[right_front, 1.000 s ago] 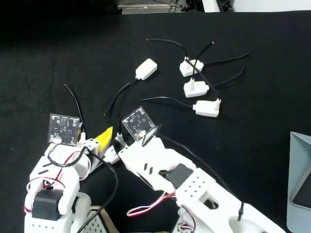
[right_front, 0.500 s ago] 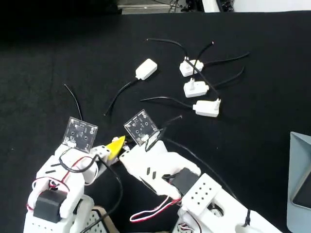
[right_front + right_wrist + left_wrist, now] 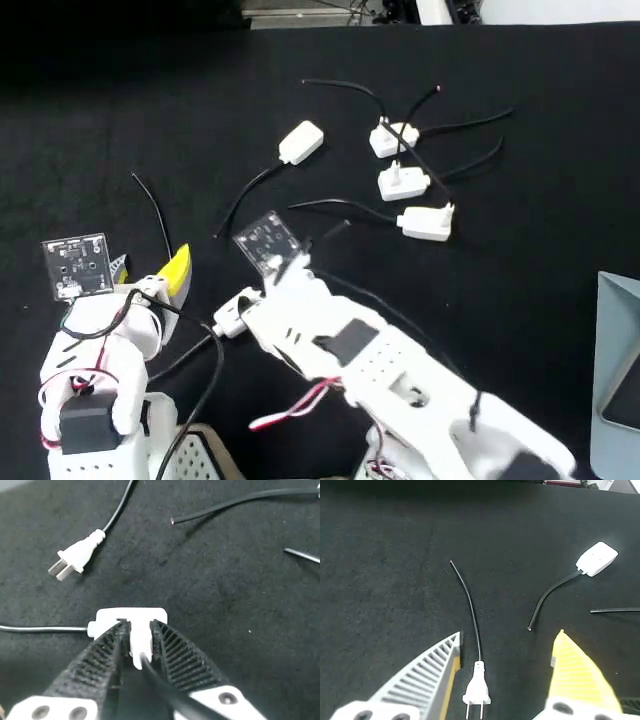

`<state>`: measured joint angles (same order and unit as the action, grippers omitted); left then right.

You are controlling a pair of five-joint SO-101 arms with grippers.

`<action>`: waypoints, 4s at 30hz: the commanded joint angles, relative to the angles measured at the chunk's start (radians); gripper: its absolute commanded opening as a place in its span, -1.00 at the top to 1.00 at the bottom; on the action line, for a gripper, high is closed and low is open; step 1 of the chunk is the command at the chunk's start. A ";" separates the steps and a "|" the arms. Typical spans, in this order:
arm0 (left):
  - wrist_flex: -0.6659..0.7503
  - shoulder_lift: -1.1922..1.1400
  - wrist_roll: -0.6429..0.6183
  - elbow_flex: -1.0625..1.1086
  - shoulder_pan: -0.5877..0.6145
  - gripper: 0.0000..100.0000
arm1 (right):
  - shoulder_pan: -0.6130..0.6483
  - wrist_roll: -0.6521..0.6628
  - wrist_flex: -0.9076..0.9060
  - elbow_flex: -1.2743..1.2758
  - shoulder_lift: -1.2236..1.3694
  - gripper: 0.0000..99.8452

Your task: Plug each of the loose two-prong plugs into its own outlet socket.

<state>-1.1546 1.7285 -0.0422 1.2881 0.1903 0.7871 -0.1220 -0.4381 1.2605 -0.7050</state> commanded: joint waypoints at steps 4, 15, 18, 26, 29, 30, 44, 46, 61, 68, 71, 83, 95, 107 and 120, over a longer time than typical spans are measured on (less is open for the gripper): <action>0.029 0.005 -0.014 -0.027 0.021 0.42 | -0.072 -0.008 -0.061 -0.162 0.127 0.98; 0.029 0.005 -0.012 -0.025 0.024 0.42 | -0.074 -0.009 -0.215 -0.274 0.134 0.98; 0.029 0.005 -0.012 -0.025 0.024 0.42 | -0.074 -0.009 -0.216 -0.275 0.136 0.98; 0.029 0.005 -0.008 -0.025 0.024 0.42 | -0.025 -0.012 -0.215 -0.278 0.136 0.98; 0.029 0.005 -0.008 -0.025 0.024 0.42 | -0.025 -0.012 -0.218 -0.288 0.151 0.98; 0.029 0.005 -0.008 -0.025 0.024 0.42 | -0.025 -0.012 -0.215 -0.291 0.168 0.98; 0.026 0.005 -0.008 -0.025 0.025 0.42 | -0.025 -0.012 -0.216 -0.369 0.372 0.98; 0.025 0.005 -0.008 -0.025 0.025 0.42 | -0.025 -0.012 -0.219 -0.384 0.409 0.98; 0.021 0.005 -0.008 -0.025 0.025 0.42 | 0.028 -0.008 -0.222 -0.401 0.529 0.98; 0.026 0.005 -0.008 -0.015 0.027 0.42 | -0.064 -0.006 -0.224 -0.394 0.447 0.98; 0.025 0.005 -0.008 -0.015 0.027 0.42 | -0.157 0.012 -0.224 -0.394 0.401 0.98; 0.023 0.005 -0.008 -0.015 0.027 0.42 | -0.537 0.121 -0.101 -0.412 0.363 0.98; 0.023 0.005 -0.009 -0.015 0.027 0.42 | -0.810 0.130 -0.034 -0.473 0.364 0.89; 0.032 0.005 -0.009 -0.015 0.027 0.42 | -0.733 0.126 -0.384 -0.572 0.272 0.63; 0.077 -0.006 -0.012 -0.025 0.090 0.42 | -0.344 0.051 -0.471 -0.590 0.160 0.64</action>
<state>-1.1009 1.7285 -0.0483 1.2896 0.2348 0.2900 -0.0667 -0.9352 0.7403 -0.5669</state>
